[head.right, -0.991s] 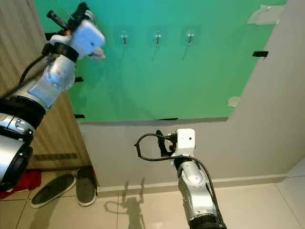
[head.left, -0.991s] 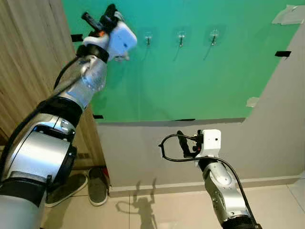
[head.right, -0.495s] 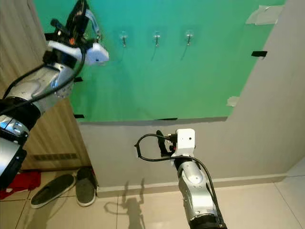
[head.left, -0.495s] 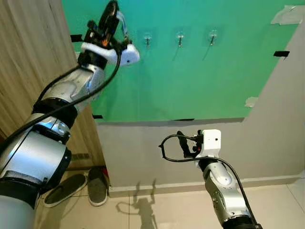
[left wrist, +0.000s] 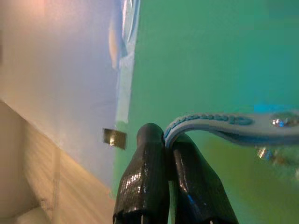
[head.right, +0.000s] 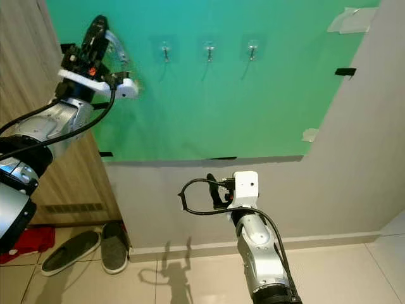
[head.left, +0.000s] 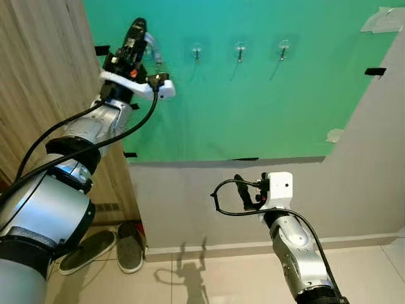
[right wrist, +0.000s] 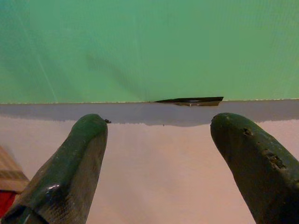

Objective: Hang keys on a hook

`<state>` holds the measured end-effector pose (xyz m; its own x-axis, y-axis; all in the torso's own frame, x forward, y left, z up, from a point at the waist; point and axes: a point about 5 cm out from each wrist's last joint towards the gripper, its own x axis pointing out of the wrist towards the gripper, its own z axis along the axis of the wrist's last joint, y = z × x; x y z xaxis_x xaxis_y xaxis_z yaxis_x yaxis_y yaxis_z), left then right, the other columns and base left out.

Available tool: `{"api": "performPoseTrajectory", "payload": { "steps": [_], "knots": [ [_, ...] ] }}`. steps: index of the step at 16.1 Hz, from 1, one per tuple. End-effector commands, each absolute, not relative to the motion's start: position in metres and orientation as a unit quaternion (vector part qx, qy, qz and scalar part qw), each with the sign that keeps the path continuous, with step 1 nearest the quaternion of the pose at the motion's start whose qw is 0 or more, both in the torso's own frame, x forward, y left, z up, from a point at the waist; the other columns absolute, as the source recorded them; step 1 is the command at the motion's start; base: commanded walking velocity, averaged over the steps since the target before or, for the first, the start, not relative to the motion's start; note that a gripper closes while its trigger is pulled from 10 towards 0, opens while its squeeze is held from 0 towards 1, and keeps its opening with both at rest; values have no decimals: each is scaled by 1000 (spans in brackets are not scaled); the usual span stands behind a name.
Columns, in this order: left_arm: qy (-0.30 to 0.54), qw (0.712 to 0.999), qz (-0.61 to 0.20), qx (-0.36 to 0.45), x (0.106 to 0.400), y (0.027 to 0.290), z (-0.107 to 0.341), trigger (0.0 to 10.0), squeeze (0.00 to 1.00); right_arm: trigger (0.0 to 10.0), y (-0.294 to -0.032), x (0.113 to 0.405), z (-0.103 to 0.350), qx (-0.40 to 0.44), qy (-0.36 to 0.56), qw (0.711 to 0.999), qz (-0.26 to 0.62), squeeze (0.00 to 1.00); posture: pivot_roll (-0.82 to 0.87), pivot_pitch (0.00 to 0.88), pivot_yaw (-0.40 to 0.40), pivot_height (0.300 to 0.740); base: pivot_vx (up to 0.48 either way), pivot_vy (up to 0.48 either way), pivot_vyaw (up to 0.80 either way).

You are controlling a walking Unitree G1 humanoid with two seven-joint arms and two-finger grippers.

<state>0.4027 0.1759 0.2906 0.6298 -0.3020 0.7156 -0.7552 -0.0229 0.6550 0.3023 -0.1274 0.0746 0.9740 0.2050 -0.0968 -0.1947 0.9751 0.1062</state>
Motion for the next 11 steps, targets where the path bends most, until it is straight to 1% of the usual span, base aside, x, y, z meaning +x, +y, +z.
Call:
{"api": "performPoseTrajectory", "payload": {
  "steps": [1, 2, 3, 5, 7, 8, 9, 10, 11],
  "knots": [
    [-401, 560, 208, 694, 402, 174, 294, 10000, 0, 10000, -127, 301, 71, 43, 64, 992, 104, 0, -92, 0, 14, 740, 0, 0, 0],
    [-397, 577, 205, 684, 402, 175, 296, 10000, 0, 10000, -128, 301, 72, 43, 64, 992, 104, 0, -92, 0, 14, 740, 0, 0, 0],
    [-397, 587, 209, 674, 402, 176, 298, 10000, 0, 10000, -128, 301, 72, 43, 63, 992, 104, 0, -94, 0, 16, 740, 0, 0, 0],
    [-397, 587, 209, 674, 402, 176, 298, 10000, 0, 10000, -128, 301, 72, 43, 63, 992, 104, 0, -94, 0, 16, 740, 0, 0, 0],
    [-399, 560, 232, 688, 401, 181, 302, 10000, 0, 10000, -127, 300, 70, 43, 66, 991, 108, 0, -86, 0, 12, 740, 0, 0, 0],
    [-391, 561, 235, 691, 401, 184, 301, 10000, 0, 10000, -126, 300, 70, 43, 66, 991, 108, 0, -85, 0, 12, 740, 0, 0, 0],
    [-383, 577, 237, 682, 402, 186, 301, 10000, 0, 10000, -126, 300, 70, 44, 66, 991, 108, 0, -87, 0, 14, 740, 0, 0, 0],
    [-363, 621, 236, 654, 403, 190, 302, 10000, 0, 10000, -126, 301, 70, 44, 66, 991, 108, 0, -89, 0, 16, 740, 0, 0, 0],
    [-318, 713, 224, 584, 405, 199, 302, 10000, 0, 10000, -126, 300, 71, 46, 66, 991, 108, 0, -93, 0, 19, 740, 0, 0, 0]
  ]
}}
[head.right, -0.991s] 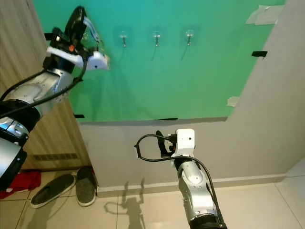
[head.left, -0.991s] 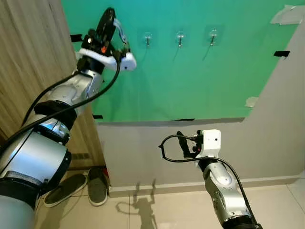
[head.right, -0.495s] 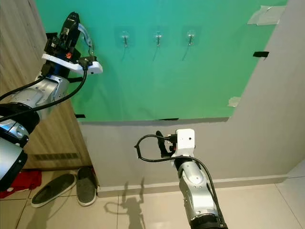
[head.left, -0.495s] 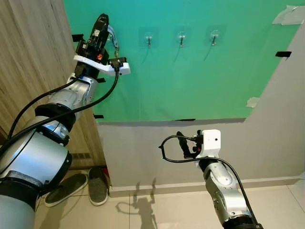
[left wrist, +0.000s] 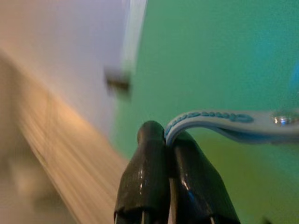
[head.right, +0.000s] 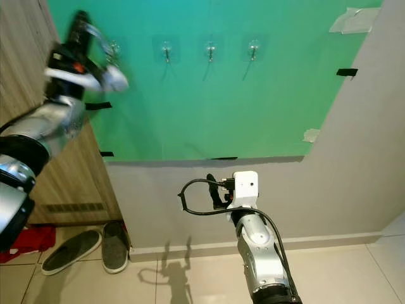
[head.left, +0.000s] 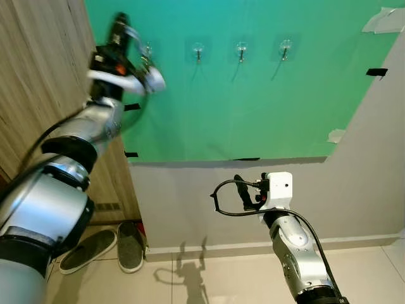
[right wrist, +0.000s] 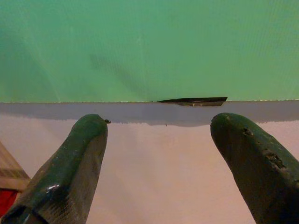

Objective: Hang keys on a hook

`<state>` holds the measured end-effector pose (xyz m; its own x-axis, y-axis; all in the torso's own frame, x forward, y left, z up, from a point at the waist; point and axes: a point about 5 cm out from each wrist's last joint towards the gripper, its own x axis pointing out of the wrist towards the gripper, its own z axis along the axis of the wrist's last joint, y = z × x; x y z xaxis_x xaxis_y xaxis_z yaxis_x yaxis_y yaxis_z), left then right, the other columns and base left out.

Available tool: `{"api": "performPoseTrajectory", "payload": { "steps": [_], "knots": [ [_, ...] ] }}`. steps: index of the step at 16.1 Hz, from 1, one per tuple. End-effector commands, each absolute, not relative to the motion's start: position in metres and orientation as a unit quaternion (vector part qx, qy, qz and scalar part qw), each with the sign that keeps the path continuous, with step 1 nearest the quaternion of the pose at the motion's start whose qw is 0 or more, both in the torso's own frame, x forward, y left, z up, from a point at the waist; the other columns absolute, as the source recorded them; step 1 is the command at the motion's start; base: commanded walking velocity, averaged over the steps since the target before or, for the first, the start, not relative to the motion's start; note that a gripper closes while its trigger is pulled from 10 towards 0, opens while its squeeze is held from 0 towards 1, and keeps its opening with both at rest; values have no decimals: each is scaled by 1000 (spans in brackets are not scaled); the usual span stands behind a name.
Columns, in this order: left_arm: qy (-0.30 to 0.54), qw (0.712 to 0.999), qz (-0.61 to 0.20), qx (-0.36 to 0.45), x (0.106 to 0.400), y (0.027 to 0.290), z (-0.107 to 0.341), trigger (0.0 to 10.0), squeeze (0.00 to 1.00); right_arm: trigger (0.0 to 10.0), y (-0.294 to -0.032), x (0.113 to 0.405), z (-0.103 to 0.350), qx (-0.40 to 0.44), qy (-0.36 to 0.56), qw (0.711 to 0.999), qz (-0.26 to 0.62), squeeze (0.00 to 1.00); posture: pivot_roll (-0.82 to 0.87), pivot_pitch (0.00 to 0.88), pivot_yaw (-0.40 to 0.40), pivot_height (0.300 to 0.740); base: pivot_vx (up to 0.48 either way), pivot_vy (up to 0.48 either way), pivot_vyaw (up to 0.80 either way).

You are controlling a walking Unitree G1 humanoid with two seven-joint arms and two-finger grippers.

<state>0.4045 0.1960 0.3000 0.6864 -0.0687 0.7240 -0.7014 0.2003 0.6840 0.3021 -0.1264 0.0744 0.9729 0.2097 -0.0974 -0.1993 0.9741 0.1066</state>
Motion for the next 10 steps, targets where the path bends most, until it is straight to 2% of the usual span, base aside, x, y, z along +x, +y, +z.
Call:
{"api": "performPoseTrajectory", "payload": {
  "steps": [1, 2, 4, 5, 7, 8, 10],
  "knots": [
    [-290, 791, 208, 497, 406, 206, 308, 10000, 0, 10000, -127, 299, 70, 48, 67, 991, 107, 0, -95, 0, 19, 740, 0, 0, 0],
    [-288, 831, 190, 436, 405, 208, 316, 10000, 0, 10000, -127, 298, 70, 50, 68, 991, 106, 0, -95, 0, 19, 740, 0, 0, 0],
    [-294, 878, 139, 350, 403, 204, 324, 10000, 0, 10000, -128, 296, 68, 51, 73, 990, 108, 0, -81, 0, 13, 740, 0, 0, 0],
    [-277, 903, 113, 308, 404, 202, 321, 10000, 0, 10000, -127, 296, 67, 51, 75, 990, 111, 0, -76, 0, 10, 740, 0, 0, 0],
    [-199, 969, 24, 143, 409, 198, 302, 10000, 0, 10000, -123, 297, 67, 54, 79, 988, 122, 0, -65, 0, 6, 740, 0, 0, 0],
    [-162, 984, -1, 75, 411, 198, 293, 10000, 0, 10000, -121, 298, 68, 55, 80, 987, 127, 0, -62, 0, 2, 740, 0, 0, 0],
    [-127, 991, -17, 45, 412, 197, 280, 10000, 0, 10000, -119, 298, 69, 55, 79, 986, 133, 0, -62, 0, 2, 740, 0, 0, 0]
  ]
}}
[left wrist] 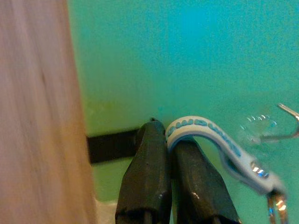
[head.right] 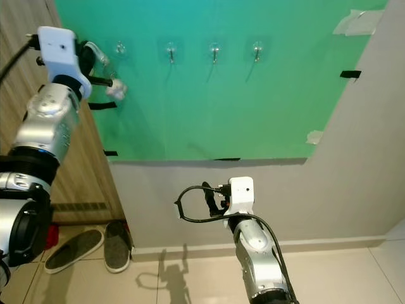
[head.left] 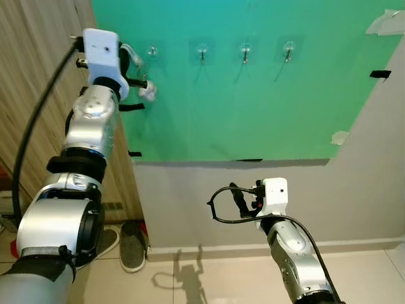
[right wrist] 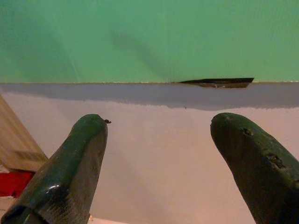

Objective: Hang keys on a hook

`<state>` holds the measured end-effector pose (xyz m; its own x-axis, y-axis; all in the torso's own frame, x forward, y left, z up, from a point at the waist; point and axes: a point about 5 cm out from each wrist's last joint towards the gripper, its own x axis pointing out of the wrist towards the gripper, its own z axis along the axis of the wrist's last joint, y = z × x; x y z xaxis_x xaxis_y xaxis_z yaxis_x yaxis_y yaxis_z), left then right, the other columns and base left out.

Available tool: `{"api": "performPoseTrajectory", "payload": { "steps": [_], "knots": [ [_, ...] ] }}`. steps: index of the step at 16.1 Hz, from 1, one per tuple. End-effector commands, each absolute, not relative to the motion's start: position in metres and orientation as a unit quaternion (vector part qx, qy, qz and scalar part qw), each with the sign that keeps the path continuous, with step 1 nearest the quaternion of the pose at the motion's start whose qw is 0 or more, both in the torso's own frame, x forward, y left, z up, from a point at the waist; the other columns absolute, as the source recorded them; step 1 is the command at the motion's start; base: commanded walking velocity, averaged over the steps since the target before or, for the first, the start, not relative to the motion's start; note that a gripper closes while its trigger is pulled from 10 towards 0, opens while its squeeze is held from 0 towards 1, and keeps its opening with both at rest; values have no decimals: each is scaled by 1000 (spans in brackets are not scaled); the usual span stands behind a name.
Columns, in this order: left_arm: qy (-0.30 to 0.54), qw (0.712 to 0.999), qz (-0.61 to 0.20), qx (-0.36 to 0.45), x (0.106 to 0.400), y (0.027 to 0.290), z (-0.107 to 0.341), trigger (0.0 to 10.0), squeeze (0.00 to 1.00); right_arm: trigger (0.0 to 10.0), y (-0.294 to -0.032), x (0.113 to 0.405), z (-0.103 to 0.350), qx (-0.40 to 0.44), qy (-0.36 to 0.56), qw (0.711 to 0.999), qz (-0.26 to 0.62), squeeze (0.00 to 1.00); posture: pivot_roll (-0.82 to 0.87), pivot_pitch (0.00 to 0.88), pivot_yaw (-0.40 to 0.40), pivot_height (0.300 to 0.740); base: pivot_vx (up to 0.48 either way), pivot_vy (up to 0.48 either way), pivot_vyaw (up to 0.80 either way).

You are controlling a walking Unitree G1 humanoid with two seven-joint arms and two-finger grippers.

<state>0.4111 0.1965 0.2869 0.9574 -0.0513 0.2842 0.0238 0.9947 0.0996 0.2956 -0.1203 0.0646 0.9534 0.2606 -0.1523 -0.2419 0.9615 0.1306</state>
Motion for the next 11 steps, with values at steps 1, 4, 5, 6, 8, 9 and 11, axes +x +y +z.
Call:
{"api": "performPoseTrajectory", "payload": {
  "steps": [1, 4, 5, 6, 8, 9, 11],
  "knots": [
    [-104, 993, -55, 11, 409, 191, 265, 10000, 0, 10000, -118, 299, 74, 57, 72, 987, 135, 0, -66, 0, 7, 740, 0, 0, 0],
    [-96, 990, -90, -44, 385, 185, 242, 10000, 0, 10000, -120, 295, 82, 60, 50, 989, 128, 0, -69, 0, 10, 740, 0, 0, 0],
    [-100, 989, -95, -62, 379, 184, 241, 10000, 0, 10000, -121, 294, 83, 62, 48, 989, 127, 0, -66, 0, 8, 740, 0, 0, 0],
    [-103, 986, -104, -78, 367, 182, 240, 10000, 0, 10000, -121, 293, 83, 64, 47, 989, 126, 0, -64, 0, 7, 740, 0, 0, 0],
    [-106, 983, -126, -77, 353, 179, 237, 10000, 0, 10000, -121, 291, 83, 65, 47, 989, 127, 0, -48, 0, 1, 740, 0, 0, 0],
    [-84, 983, -138, -83, 343, 177, 225, 10000, 0, 10000, -120, 289, 84, 69, 47, 988, 128, 0, -44, 0, 1, 740, 0, 0, 0],
    [3, 985, -162, -53, 323, 167, 181, 10000, 0, 10000, -115, 288, 85, 90, 47, 986, 131, 0, -37, 0, 2, 740, 0, 0, 0]
  ]
}}
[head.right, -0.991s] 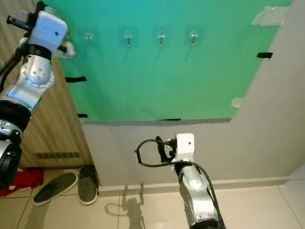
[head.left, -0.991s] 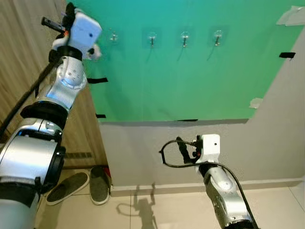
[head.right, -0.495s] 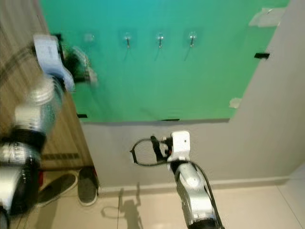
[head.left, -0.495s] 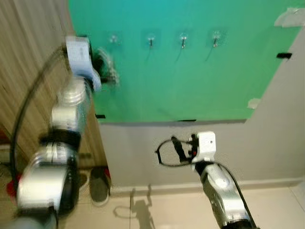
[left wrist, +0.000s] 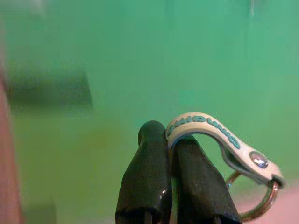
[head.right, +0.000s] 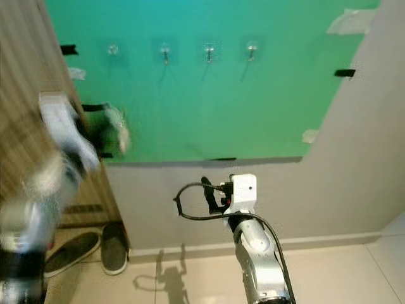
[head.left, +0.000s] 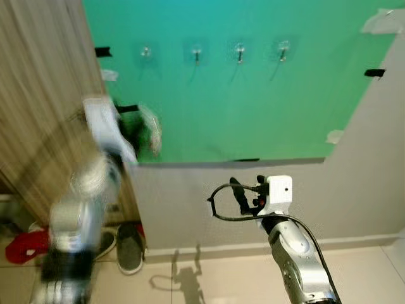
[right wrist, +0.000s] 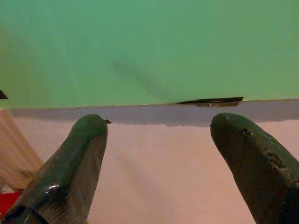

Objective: Hang keys on a hook

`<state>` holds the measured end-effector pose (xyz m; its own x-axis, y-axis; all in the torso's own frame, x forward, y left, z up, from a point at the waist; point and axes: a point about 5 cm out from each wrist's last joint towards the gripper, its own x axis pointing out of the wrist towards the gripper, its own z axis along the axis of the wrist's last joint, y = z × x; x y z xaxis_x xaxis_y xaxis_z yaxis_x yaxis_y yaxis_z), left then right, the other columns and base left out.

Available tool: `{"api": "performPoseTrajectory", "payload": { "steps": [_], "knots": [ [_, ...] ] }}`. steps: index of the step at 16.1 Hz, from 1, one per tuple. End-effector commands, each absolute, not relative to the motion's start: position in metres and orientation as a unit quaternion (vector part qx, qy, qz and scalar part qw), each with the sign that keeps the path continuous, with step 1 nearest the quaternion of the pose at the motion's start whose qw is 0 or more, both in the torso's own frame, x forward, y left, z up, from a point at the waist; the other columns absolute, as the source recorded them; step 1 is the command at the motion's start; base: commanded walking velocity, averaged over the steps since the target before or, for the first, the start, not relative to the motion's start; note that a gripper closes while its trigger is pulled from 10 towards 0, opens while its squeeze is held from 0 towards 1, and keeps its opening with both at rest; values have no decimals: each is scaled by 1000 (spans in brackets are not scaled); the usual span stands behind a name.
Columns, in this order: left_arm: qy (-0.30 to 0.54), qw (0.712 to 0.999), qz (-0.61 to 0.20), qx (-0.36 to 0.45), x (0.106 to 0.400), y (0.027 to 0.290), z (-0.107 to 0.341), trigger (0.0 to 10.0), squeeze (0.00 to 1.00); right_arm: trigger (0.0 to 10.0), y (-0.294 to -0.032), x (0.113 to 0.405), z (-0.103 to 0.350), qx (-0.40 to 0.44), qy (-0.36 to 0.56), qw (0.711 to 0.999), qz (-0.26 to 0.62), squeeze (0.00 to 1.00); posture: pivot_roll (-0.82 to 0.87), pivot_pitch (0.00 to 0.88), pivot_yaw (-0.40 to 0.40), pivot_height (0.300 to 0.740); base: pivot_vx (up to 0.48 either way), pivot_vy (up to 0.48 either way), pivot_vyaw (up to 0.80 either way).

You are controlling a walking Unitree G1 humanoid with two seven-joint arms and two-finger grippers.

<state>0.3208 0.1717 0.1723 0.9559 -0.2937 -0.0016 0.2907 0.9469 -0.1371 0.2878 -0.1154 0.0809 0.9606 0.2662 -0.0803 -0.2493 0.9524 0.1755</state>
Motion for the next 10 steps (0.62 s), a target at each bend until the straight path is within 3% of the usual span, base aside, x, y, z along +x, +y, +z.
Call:
{"api": "performPoseTrajectory", "payload": {
  "steps": [1, 4, 10],
  "knots": [
    [37, 986, -156, -39, 318, 165, 164, 10000, 0, 10000, -114, 288, 84, 94, 49, 986, 131, 0, -38, 0, 0, 740, 0, 0, 0],
    [162, 979, -113, 51, 313, 166, 120, 10000, 0, 10000, -114, 293, 85, 95, 53, 985, 131, 0, -43, 0, -5, 740, 0, 0, 0],
    [184, 951, -136, 207, 307, 165, 105, 10000, 0, 10000, -113, 296, 85, 95, 56, 985, 130, 0, -45, 0, 7, 740, 0, 0, 0]
  ]
}}
